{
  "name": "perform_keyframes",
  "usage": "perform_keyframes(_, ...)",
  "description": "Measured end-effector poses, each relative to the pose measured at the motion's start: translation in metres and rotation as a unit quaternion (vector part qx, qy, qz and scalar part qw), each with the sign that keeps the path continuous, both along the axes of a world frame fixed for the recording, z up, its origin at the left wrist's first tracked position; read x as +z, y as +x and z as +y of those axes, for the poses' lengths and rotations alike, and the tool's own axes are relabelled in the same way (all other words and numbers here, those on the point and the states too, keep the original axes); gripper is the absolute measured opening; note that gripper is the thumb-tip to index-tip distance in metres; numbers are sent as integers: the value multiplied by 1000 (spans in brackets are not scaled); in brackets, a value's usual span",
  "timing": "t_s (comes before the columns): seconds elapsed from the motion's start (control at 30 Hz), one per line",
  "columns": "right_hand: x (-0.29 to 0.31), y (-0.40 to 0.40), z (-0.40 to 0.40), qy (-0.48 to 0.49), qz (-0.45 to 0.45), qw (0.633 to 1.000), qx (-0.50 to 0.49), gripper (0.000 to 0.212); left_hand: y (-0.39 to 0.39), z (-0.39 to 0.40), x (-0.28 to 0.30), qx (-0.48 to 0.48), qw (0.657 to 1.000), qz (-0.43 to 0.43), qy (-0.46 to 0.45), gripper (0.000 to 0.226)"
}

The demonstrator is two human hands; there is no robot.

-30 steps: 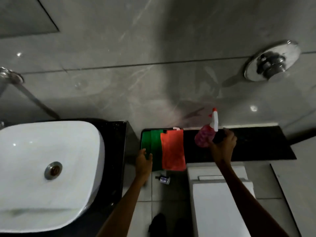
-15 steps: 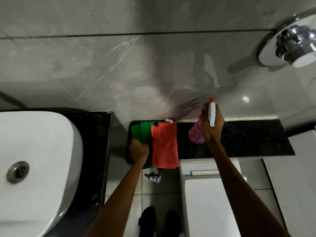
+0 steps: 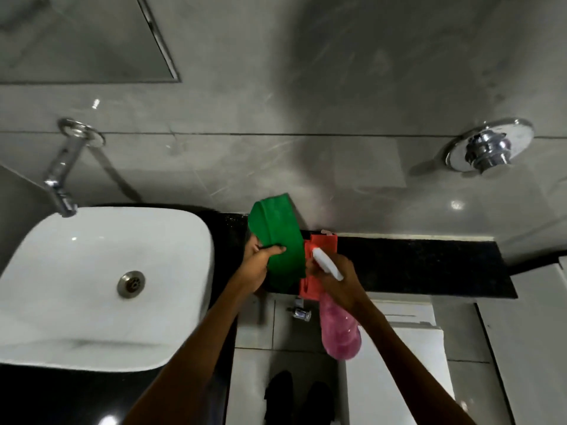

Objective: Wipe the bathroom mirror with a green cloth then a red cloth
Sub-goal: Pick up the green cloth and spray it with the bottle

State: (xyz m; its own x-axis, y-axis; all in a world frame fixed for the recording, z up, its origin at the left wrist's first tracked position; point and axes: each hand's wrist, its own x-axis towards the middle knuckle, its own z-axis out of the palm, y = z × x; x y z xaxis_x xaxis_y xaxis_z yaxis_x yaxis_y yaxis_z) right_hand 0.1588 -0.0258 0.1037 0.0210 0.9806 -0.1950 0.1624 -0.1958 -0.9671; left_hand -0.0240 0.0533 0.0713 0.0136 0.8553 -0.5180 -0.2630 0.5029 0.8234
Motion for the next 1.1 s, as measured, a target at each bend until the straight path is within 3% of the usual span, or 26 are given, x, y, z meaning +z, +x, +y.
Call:
perform_keyframes(0.07, 6, -20, -7, -26, 11, 999, -19, 5, -13, -3, 22, -33, 999, -5, 29, 59)
perform_keyframes(0.17, 16, -46, -15, -39, -3, 999, -35, 23, -30, -7, 48, -64, 997, 1, 41, 54)
perform_keyframes(0.27, 29, -64, -24, -19, -10, 999, -44, 8, -47, -10, 66, -85, 995, 9, 47, 53)
perform_keyframes(0.37, 35, -72, -27, -33, -24, 995, -89, 20, -57, -10, 80, -85, 995, 7, 57, 53)
perform_keyframes(0.6, 45, -77, -31, -15, -32, 998, -56, 19, -64, -13, 90, -89, 994, 2, 58, 55)
perform_keyframes(0.8, 42, -58, -24, 14, -23, 997, -78, 31, -47, -17, 86, -95, 994, 16, 50, 60)
perform_keyframes(0.93, 31, -42, -23, 34, -15, 999, -36, 26, -30, -19, 84, -94, 995, 20, 35, 60)
perform_keyframes(1.1, 1, 22, -7, -8, -111, 993, -38, 26, -5, -24, 71, -76, 997, 28, 12, 64)
